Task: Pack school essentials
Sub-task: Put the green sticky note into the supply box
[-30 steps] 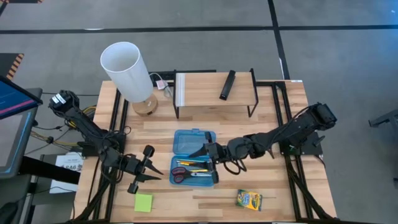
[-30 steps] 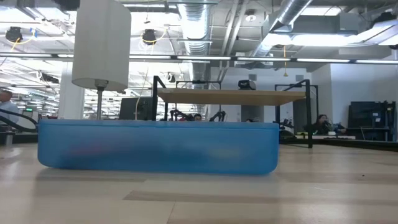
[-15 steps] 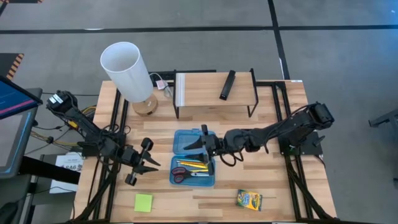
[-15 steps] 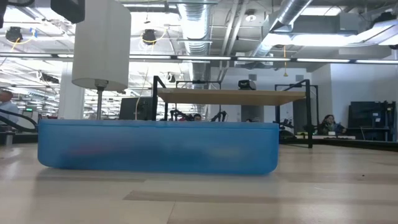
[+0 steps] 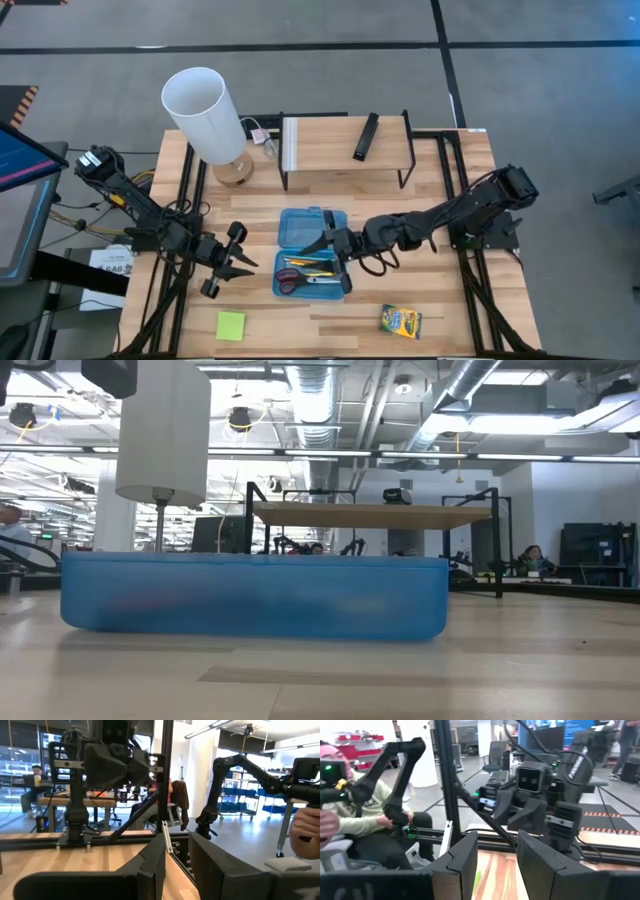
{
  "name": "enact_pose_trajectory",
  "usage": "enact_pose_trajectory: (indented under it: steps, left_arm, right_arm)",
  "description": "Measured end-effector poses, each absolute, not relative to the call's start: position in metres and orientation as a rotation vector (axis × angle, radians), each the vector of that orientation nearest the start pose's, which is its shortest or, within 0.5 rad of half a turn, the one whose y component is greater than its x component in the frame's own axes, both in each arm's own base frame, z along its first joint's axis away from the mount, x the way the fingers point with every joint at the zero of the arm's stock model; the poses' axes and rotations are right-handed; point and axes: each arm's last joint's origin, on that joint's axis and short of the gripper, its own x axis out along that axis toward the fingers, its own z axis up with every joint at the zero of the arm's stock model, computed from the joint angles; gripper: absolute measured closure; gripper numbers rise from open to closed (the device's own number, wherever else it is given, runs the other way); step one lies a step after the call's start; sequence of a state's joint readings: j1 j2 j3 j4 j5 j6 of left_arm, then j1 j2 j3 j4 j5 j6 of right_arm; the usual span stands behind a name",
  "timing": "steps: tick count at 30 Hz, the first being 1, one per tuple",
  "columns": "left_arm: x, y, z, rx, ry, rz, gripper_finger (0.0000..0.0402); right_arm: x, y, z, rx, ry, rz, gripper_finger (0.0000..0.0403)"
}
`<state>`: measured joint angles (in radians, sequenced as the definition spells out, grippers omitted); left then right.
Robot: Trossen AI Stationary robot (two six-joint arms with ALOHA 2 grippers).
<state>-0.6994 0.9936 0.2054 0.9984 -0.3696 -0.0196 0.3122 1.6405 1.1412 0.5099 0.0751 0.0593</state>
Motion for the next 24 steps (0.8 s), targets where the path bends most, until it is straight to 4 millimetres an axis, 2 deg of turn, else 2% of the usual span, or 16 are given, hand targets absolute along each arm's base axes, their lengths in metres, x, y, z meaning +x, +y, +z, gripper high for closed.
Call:
enact_pose_trajectory:
  steps: [16,24]
  left_arm:
    - [0.147,-0.111,0.217,-0.144,-0.212,-0.354,0.0312]
    - [0.147,-0.112,0.208,-0.189,-0.111,-0.387,0.0312]
  right_arm:
    - [0.352,0.137,0.302,-0.007,0.012,0.357,0.0249]
    - [0.348,0.145,0.299,-0.024,0.056,0.381,0.0249]
